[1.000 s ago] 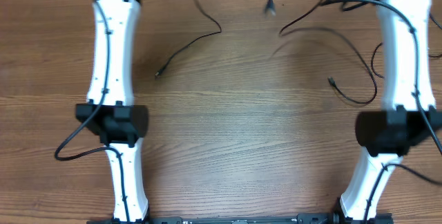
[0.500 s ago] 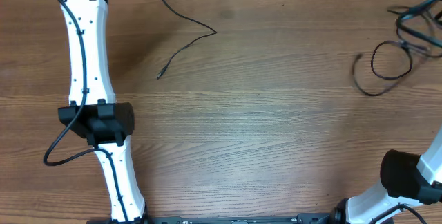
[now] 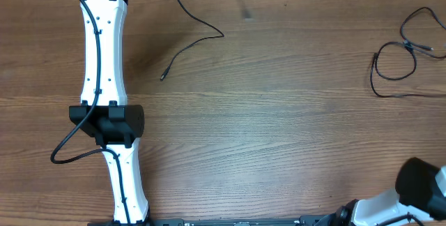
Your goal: Untangle cables
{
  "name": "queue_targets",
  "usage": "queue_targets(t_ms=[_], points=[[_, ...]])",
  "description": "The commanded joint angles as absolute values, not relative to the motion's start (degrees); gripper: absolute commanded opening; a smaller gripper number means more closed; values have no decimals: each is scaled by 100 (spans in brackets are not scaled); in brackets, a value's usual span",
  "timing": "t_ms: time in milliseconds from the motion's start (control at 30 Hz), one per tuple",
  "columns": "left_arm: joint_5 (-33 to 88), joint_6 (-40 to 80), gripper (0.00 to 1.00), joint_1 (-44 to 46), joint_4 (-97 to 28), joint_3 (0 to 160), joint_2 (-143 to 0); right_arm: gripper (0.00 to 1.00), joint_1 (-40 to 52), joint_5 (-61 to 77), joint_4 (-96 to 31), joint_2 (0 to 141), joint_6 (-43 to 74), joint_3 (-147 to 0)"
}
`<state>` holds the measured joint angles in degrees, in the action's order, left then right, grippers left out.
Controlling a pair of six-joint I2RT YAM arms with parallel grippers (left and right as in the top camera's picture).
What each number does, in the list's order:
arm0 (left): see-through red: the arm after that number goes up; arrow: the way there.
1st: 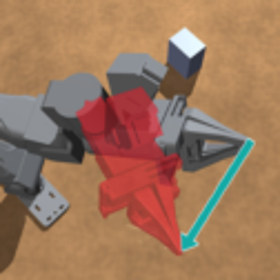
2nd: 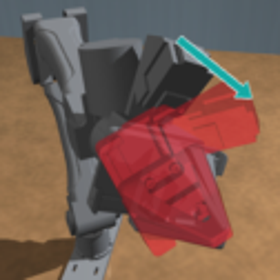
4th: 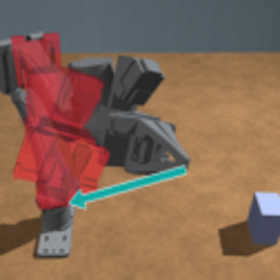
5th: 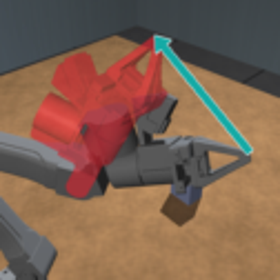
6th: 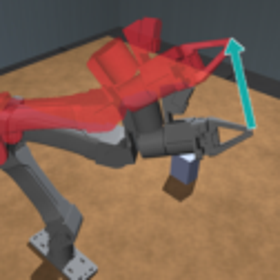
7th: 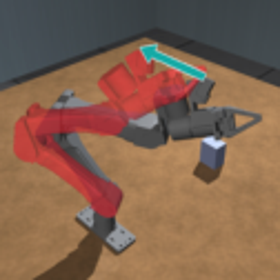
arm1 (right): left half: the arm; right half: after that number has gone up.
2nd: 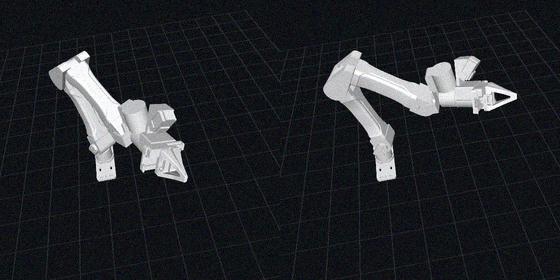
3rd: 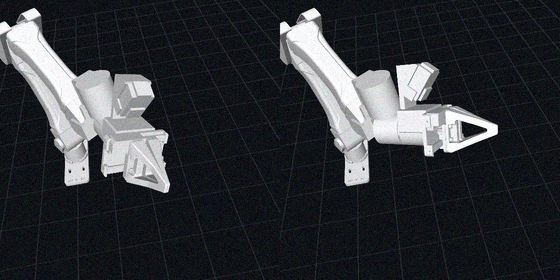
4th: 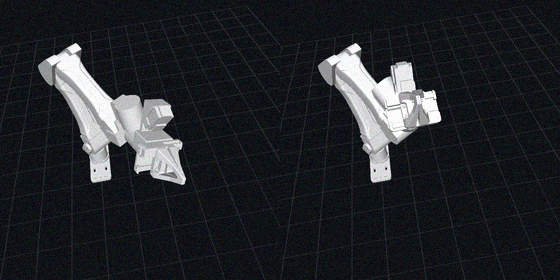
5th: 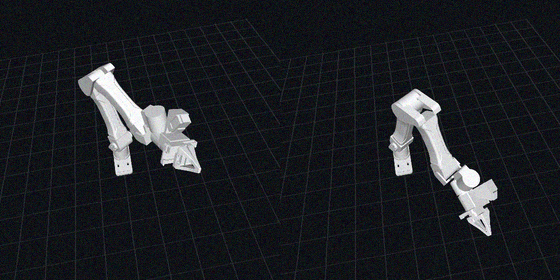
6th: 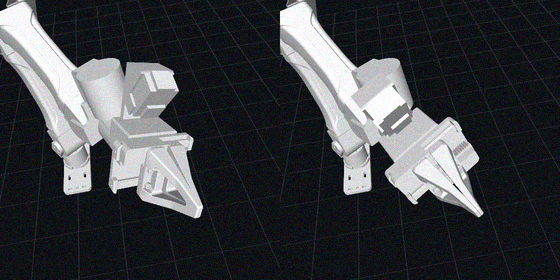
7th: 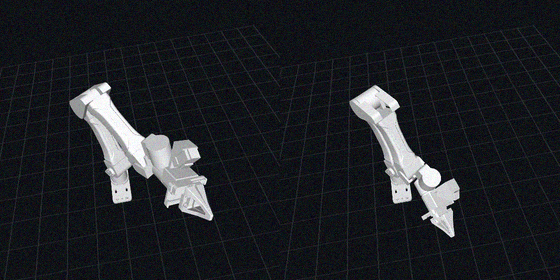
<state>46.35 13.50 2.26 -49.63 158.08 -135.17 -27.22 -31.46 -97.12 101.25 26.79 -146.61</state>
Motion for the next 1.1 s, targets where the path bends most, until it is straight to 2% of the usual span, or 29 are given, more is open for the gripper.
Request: queue_targets(t_ms=[0,100,367,600,767,933,1067], points=[[4543,1245,4,231,-4945,15950,-13476,4,-2989,-2523,-9695,9581,2991,-14704],[4541,1249,4,233,-4945,15950,-13476,4,-2998,-2530,-9695,9321,2884,-14704],[4541,1424,4,305,-4884,15950,-13476,4,-3236,-3986,-9703,8589,2873,-14702],[4436,1546,4,440,-4718,15950,-13476,4,-4469,-4453,-9695,8503,2867,-14696],[4431,1592,4,534,-4552,15950,-13476,4,-5542,-3997,-9480,8936,2862,-14696],[4418,1660,4,637,-4469,15950,-13476,4,-6403,-2956,-9282,9769,2652,-14696],[4261,1747,4,714,-4438,15950,-13476,4,-6619,-1811,-9080,10652,2322,-14696]])
